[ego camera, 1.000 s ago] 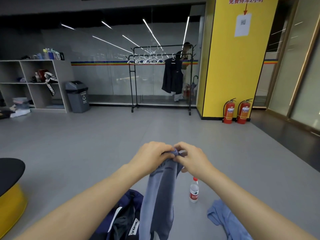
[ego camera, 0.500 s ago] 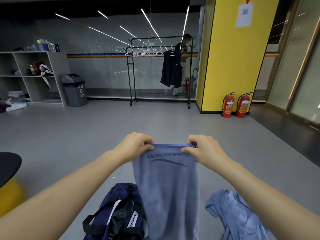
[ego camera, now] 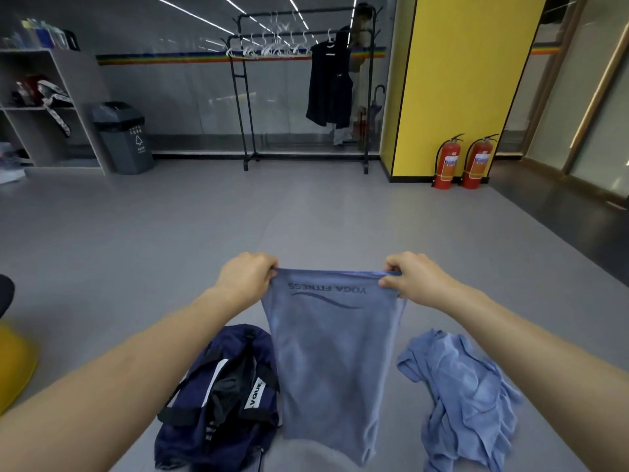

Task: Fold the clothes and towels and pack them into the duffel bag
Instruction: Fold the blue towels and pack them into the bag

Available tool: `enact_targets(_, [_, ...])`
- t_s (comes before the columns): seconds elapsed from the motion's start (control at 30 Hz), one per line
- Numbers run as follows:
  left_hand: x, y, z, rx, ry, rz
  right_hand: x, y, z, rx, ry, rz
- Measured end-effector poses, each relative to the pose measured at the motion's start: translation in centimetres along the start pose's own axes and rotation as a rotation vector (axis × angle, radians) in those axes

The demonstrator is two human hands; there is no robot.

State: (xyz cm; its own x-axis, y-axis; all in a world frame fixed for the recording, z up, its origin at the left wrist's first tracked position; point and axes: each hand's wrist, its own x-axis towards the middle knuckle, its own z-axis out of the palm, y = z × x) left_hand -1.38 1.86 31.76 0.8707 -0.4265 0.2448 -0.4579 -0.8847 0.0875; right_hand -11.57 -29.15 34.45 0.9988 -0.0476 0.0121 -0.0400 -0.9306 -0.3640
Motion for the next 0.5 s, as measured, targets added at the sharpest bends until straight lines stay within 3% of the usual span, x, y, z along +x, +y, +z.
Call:
enact_targets(0.1, [2.9, 0.7, 1.4, -0.011, -0.004, -0.099, 3.3, 1.4, 0.3, -0.048, 0.054, 0.015])
enact_targets(0.23, [7.5, 0.6, 1.3, -0.128, 0.142, -0.148, 7.0, 2.6, -1.9, -0.036, 0.275, 0.024])
enact_targets(0.37, [10.7, 0.7, 0.3, -0.347, 0.396, -0.082, 8.4, 3.7, -3.7, -0.007, 0.508, -0.054])
enact_targets(0.5, [9.4, -0.1, 1.2, -0.329, 0.58, 0.047, 6.8, 6.1, -2.9, -0.082, 0.58, -0.124])
